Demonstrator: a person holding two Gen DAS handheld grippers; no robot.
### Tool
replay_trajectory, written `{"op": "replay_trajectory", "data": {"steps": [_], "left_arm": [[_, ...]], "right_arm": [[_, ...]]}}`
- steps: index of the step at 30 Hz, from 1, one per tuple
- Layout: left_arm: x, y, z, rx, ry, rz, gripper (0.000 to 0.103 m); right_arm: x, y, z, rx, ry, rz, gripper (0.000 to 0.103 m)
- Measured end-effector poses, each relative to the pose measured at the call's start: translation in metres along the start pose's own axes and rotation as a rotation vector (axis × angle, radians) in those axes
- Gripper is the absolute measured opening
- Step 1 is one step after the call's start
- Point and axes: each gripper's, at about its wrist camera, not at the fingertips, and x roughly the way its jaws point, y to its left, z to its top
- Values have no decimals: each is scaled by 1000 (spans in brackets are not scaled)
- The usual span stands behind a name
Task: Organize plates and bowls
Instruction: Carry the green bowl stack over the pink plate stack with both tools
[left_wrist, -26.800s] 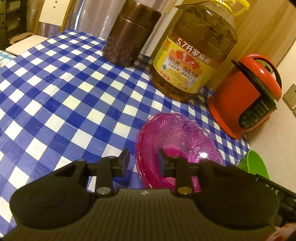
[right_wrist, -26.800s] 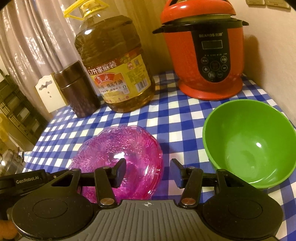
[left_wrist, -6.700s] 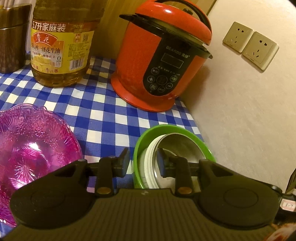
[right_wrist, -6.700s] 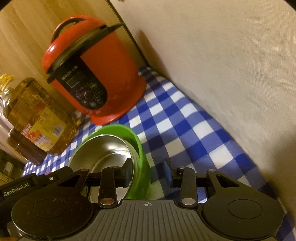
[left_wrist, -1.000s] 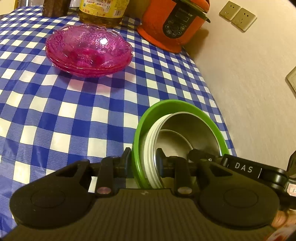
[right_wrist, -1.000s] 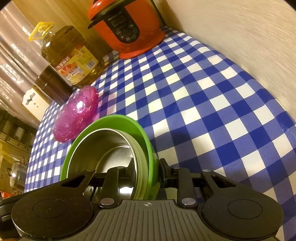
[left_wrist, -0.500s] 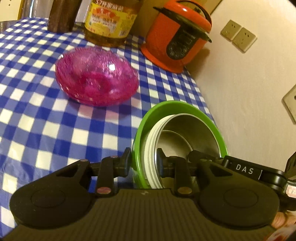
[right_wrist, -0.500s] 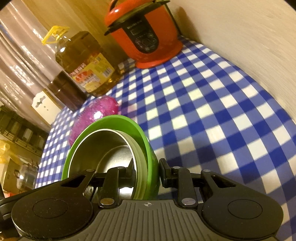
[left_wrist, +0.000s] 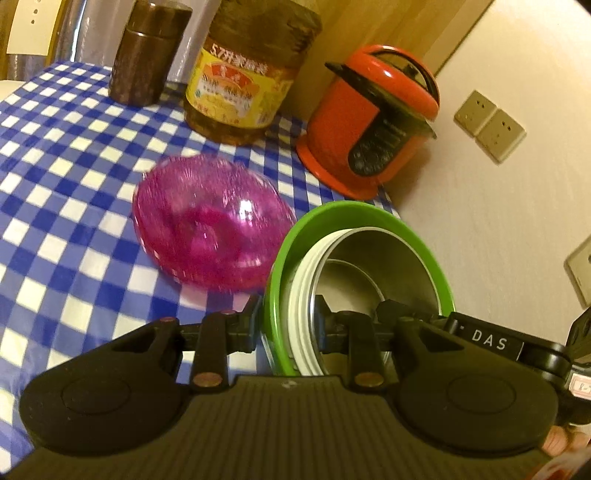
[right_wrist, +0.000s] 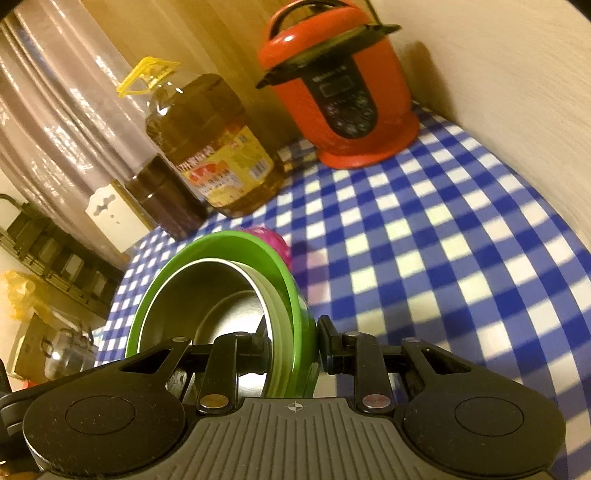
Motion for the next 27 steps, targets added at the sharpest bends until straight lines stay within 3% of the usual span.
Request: {"op": "replay_trajectory", "data": {"steps": [13, 27], "left_arm": [[19, 23, 41, -46, -40, 20, 25], [42, 56, 64, -121, -38, 48, 25]], "right_arm": [[45, 17, 33, -19, 18, 35, 26], [94, 33, 50, -44, 69, 38, 26]]}}
